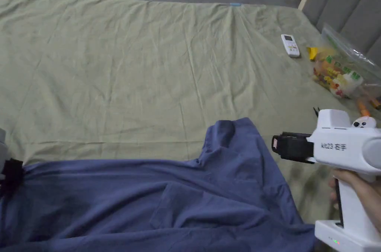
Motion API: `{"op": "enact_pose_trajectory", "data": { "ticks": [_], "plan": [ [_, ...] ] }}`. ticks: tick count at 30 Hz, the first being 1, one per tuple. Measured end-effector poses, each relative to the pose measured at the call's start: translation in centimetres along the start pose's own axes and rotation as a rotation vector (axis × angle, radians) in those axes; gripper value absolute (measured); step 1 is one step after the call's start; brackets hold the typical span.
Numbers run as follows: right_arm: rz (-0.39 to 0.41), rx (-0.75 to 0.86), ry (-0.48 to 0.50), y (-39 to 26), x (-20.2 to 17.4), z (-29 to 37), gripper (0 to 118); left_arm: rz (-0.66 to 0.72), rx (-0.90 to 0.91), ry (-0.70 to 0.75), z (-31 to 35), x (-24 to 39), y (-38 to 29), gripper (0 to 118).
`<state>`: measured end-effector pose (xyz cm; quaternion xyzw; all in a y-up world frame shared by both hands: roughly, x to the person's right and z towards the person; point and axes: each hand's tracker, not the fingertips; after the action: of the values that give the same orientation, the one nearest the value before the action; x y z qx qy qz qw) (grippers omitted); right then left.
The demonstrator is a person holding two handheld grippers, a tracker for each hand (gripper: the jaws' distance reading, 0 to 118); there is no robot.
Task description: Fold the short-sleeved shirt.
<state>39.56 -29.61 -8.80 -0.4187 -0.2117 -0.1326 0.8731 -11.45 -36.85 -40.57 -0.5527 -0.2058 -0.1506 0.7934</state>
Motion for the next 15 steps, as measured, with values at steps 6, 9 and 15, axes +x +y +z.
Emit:
{"op": "enact_pose_trajectory", "data": {
  "ticks": [6, 9, 15],
  "plan": [
    [0.044, -0.192, -0.019, -0.9, -1.6, -7.2, 77, 0.007, 0.009, -0.014, 0.3, 0.0, -0.4, 11],
    [0.152, -0.169, -0.074, -1.8, -2.8, -7.8, 72, -0.009, 0.026, -0.001, 0.2, 0.2, -0.5, 11],
    [0.12, -0.184, 0.029, -1.4, -3.3, -6.8, 1, -0.027, 0.054, 0.011, 0.8, 0.0, -0.9, 9]
  ]
}}
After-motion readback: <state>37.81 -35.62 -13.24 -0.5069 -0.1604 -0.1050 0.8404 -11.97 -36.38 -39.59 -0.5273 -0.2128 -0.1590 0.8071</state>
